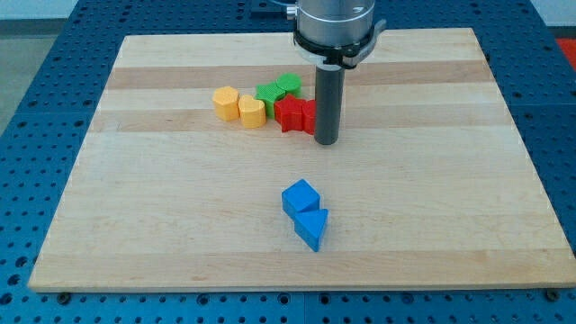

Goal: Push the blue cube into the yellow heart

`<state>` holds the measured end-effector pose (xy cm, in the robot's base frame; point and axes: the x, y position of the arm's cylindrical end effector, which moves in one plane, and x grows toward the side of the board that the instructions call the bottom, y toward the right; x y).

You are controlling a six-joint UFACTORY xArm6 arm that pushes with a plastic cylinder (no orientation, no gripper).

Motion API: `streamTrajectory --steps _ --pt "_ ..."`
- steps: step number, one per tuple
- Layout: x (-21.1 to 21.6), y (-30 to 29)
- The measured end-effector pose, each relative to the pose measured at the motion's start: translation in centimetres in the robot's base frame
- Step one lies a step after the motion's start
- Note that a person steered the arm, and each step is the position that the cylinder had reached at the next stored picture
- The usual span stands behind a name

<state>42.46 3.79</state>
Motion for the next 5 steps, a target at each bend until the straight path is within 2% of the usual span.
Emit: streamTrajectory --steps 1,4,5 --pt "0.1 3.6" --pt "14.0 8.5" --pt "18.9 7.7"
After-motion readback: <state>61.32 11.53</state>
